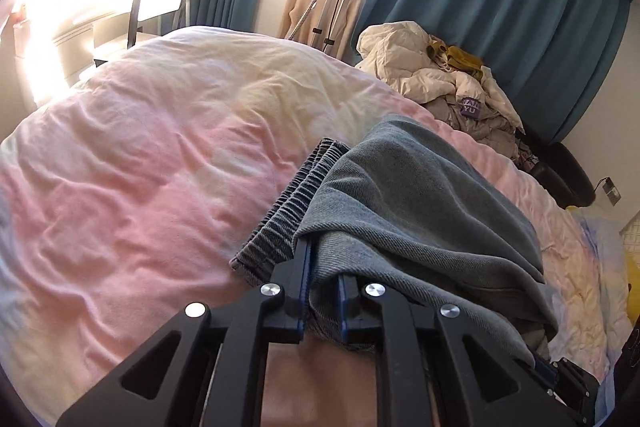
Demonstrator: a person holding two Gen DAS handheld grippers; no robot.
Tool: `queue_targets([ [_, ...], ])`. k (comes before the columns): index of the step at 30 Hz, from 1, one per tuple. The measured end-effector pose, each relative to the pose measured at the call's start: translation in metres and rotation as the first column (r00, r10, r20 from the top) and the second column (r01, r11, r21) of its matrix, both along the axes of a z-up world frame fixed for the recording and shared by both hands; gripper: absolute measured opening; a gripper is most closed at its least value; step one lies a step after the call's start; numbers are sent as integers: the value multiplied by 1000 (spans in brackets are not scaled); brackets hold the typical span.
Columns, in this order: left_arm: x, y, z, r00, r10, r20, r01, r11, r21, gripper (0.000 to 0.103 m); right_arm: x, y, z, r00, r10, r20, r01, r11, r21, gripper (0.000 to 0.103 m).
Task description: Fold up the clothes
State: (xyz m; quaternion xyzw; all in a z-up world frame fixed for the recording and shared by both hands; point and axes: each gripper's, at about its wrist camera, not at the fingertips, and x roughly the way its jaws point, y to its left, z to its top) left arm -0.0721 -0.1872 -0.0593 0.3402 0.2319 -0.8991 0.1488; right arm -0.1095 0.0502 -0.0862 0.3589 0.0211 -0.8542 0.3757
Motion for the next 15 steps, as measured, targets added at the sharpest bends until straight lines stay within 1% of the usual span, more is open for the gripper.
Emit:
queue_targets([
  [1, 6, 1, 3, 1000, 0, -5, 0, 1000, 16, 15, 3, 7, 8, 1000, -16, -10, 16, 1000, -16, 19],
  [3, 17, 4, 13, 1000, -6, -22, 6, 1000, 23, 16, 7, 24, 22, 998, -59, -39, 57, 997, -47, 29],
  [6, 34, 13, 28, 997, -13, -70, 12, 1000, -11, 16, 7, 49, 36, 991, -127, -51, 122, 988, -95, 38],
  [7, 40, 17, 32, 996, -16, -91, 14, 1000, -22, 20, 4, 53, 38, 986, -155, -54, 150, 985, -85, 40],
  [9, 47, 23, 38, 991, -32, -129, 29, 999, -30, 21, 0, 60, 41, 976, -212, -59, 208, 976, -59, 49],
  [11, 48, 31, 43, 984, -71, -165, 66, 997, -40, 26, -11, 67, 35, 966, -259, -21, 258, 966, -18, 52],
  [13, 47, 41, 47, 972, -129, -198, 120, 991, -58, 27, -24, 71, 22, 953, -303, 30, 301, 953, 42, 52],
  [15, 42, 53, 47, 959, -185, -213, 171, 982, -83, 27, -35, 74, 6, 936, -342, 80, 333, 937, 109, 52],
])
